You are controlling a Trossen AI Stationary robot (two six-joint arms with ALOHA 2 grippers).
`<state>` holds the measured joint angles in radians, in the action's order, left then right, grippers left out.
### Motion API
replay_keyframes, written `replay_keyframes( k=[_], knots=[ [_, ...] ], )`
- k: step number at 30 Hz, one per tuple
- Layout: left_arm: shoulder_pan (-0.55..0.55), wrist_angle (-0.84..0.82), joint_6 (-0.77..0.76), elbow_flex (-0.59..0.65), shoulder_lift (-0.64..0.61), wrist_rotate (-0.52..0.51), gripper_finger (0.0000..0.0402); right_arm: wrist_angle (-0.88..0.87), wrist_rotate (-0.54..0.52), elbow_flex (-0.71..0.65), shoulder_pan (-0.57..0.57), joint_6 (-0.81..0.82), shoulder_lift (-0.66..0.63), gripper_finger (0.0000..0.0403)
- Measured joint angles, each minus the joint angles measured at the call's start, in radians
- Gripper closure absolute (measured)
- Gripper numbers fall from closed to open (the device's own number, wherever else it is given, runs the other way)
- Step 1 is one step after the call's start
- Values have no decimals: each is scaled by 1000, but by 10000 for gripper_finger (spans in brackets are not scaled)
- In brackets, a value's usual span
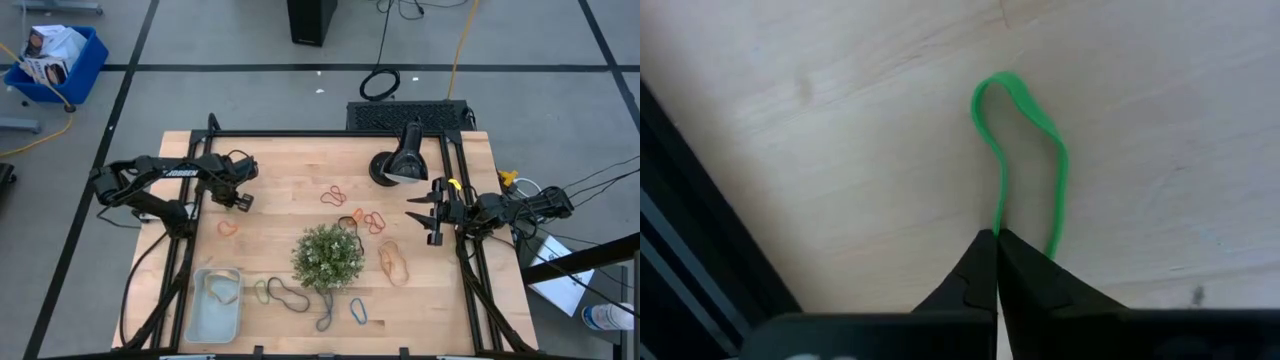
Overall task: Pick and place rubber bands into bin
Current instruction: Put the top green rubber band into the blue bin
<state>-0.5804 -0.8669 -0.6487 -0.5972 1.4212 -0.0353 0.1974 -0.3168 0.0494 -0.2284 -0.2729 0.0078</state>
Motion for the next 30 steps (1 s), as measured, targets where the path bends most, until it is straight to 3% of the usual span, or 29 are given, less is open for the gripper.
replay_keyframes(
  k=[13,16,23,30],
  knots=[
    [37,-31,52,-41,3,5,398,1,0,0,0,-5,0,258],
    [69,-67,72,-95,-5,27,397,1,0,0,0,-5,0,259],
    [145,-137,45,-222,-13,-70,399,2,-1,0,0,-9,0,258],
    [241,-286,32,-399,-15,-98,399,2,-1,0,0,-12,0,257]
  ],
)
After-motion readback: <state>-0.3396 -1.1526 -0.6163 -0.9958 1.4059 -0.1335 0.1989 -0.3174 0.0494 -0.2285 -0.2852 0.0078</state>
